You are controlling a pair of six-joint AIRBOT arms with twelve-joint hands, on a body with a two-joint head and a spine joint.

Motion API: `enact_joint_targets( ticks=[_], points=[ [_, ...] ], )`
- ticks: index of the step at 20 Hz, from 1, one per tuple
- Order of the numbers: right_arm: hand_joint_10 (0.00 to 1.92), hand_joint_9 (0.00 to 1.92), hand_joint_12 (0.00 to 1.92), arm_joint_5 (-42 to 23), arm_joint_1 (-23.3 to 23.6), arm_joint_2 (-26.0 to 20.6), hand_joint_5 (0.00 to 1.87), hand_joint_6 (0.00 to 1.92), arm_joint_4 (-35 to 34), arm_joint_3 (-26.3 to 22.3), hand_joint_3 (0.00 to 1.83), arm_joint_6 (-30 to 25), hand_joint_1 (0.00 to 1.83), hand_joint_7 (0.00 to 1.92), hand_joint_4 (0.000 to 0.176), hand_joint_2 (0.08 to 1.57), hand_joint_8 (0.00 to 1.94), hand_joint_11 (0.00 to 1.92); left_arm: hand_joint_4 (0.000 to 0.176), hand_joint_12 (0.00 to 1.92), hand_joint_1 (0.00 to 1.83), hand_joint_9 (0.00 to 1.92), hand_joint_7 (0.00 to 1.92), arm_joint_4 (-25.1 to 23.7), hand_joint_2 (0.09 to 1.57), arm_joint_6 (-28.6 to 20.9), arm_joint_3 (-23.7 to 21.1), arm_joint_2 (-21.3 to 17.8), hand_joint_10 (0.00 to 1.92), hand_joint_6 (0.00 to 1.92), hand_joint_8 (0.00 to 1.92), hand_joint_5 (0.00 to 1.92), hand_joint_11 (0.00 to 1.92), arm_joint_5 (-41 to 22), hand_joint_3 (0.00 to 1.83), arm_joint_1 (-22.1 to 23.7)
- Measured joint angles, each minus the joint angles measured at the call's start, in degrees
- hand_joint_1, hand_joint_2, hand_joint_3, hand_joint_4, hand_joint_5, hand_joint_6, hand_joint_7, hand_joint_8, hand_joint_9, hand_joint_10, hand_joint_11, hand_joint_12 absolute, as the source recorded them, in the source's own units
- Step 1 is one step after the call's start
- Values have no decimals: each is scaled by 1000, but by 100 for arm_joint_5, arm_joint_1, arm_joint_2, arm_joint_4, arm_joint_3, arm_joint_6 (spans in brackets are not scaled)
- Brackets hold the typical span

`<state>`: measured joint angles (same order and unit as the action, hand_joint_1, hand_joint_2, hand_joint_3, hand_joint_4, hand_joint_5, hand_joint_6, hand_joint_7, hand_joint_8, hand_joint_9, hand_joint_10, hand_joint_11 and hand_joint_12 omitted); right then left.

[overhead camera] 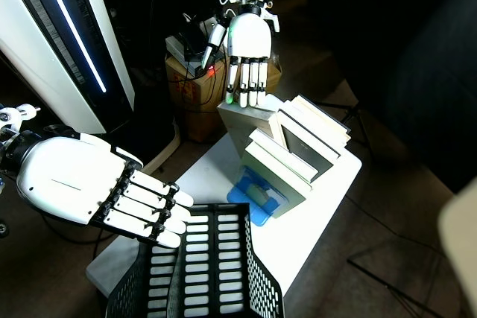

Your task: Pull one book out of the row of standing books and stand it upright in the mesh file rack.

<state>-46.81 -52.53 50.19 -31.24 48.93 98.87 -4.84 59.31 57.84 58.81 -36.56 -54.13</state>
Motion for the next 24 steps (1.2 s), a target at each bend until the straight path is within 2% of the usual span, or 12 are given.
enact_joint_targets(
  ticks=[2, 3, 4, 5, 9, 10, 12, 13, 14, 17, 19, 24],
  points=[
    [0, 0, 0, 0, 2, -94, 0, 0, 275, -96, 0, -9, 186, 0, 0, 1239, 0, 0, 0, 0, 0, 0, 0, 236, 1356, -2, -70, -203, 0, 0, 0, 86, 0, -337, 38, -9],
    [0, 0, 0, 0, 9, -166, 0, 0, 542, -153, 0, -155, 193, 0, 0, 1231, 0, 0, 13, 0, 0, 0, 0, 356, 1378, -4, -120, -354, 0, 0, 0, 45, 0, -660, 43, -11],
    [0, 0, 0, 11, 22, -212, 0, 0, 754, -190, 0, -308, 193, 0, 0, 1231, 0, 0, 13, 0, 0, 0, 0, 457, 1378, -9, -144, -452, 0, 0, 0, 45, 0, -942, 43, -37],
    [0, 0, 0, 76, 72, -267, 0, 0, 1102, -195, 0, -612, 253, 0, 0, 1219, 0, 0, 0, 0, 75, 0, 0, 619, 1458, -9, -157, -555, 0, 12, 0, 84, 0, -1329, 27, -101],
    [0, 0, 0, 564, 599, -356, 0, 0, 2308, -177, 0, -1193, 449, 0, 0, 1200, 0, 0, 4, 7, 240, 6, 11, 1526, 1489, -22, -109, -732, 3, 2, 1, 78, 7, -2094, 3, -485],
    [0, 0, 0, 763, 787, -352, 0, 0, 2647, -177, 0, -1287, 449, 0, 0, 1200, 0, 0, 4, 7, 240, 6, 11, 1792, 1489, -24, -68, -758, 3, 2, 1, 78, 7, -2127, 3, -544],
    [0, 0, 0, 1248, 1272, -162, 0, 0, 3681, -81, 0, -1799, 479, 0, 0, 1152, 0, 0, 31, 14, 340, 16, 14, 2385, 1465, -20, 87, -800, 6, 5, 4, 57, 26, -2208, 0, -695],
    [0, 0, 0, 1445, 1434, -52, 0, 0, 4057, -13, 0, -2024, 496, 0, 0, 1132, 0, 0, 22, 235, 410, 35, 37, 2524, 1431, -17, 138, -802, 6, 2, 5, 98, 4, -2199, 25, -713],
    [0, 0, 0, 1768, 1665, 116, 0, 0, 4664, 70, 0, -2363, 545, 0, 0, 1112, 0, 0, 40, 234, 392, 9, 30, 2684, 1450, -17, 197, -802, 0, 0, 1, 95, 0, -2173, 12, -748],
    [0, 0, 0, 2404, 2208, 588, 0, 0, 6255, 289, 0, -3233, 570, 0, 0, 1083, 0, 0, 46, 46, 337, 0, 2, 2953, 1474, -15, 330, -800, 0, 6, 0, 68, 0, -1945, 0, -837],
    [0, 0, 0, 2712, 2570, 918, 0, 0, 7230, 470, 0, -3797, 706, 0, 0, 1066, 0, 0, 53, 7, 326, 0, 1, 3130, 1474, -15, 409, -800, 0, 1, 0, 65, 11, -1832, 0, -896],
    [0, 0, 0, 3091, 2802, 1615, 0, 0, 8227, 820, 0, -4129, 724, 0, 0, 1000, 0, 0, 54, 1, 314, 0, 10, 3300, 1471, -2, 501, -800, 0, 9, 4, 78, 3, -1663, 0, -977]
  ],
)
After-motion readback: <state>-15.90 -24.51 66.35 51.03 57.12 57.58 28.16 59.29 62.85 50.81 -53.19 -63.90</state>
